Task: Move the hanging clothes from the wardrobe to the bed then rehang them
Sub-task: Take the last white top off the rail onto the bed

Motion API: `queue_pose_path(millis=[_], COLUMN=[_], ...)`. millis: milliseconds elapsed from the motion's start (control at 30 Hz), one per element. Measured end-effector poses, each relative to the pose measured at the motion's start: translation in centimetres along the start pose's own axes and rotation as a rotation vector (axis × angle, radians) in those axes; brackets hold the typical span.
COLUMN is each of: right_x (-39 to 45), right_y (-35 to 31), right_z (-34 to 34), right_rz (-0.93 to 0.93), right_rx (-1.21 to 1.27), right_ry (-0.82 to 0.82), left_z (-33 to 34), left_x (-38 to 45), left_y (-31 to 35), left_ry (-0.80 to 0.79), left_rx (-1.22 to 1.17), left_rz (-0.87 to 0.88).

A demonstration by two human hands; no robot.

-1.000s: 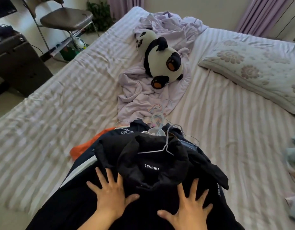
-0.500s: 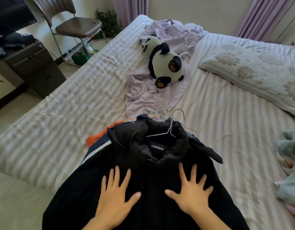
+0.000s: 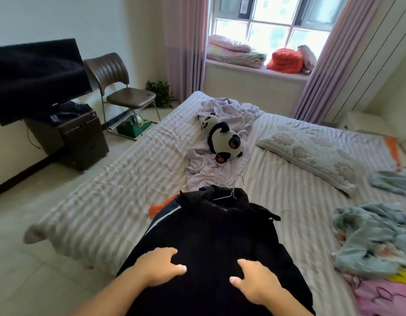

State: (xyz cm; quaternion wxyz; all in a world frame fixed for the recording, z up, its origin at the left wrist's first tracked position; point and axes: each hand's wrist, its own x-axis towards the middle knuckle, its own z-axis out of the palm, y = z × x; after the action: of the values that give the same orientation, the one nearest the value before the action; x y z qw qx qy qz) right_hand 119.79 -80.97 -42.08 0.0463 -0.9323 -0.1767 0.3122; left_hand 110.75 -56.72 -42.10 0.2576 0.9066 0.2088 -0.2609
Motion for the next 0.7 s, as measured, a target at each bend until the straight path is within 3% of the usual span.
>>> queue_pose_path(millis=[167,367,700], right_x=[-9.6,-18.9,-31.6], right_y=[-6.3,-13.7,-24.6], right_z=[-6.9,-13.6,-14.0], right_rz=[-0.112,-0.355,-0.687], right_rx=[-0.096,-0.259,-0.476], right_ry=[0.015,0.129,0.171], left_z=[-8.9,-16.9,-15.4], left_x=[-8.9,-22.4,-43.1], left_y=[-1.4,-2.0,-8.4], left_ry=[0.003,0.233,0.299], left_rx=[0.091,0.064,0.1], left_rz=[0.1,0.123,-0.151])
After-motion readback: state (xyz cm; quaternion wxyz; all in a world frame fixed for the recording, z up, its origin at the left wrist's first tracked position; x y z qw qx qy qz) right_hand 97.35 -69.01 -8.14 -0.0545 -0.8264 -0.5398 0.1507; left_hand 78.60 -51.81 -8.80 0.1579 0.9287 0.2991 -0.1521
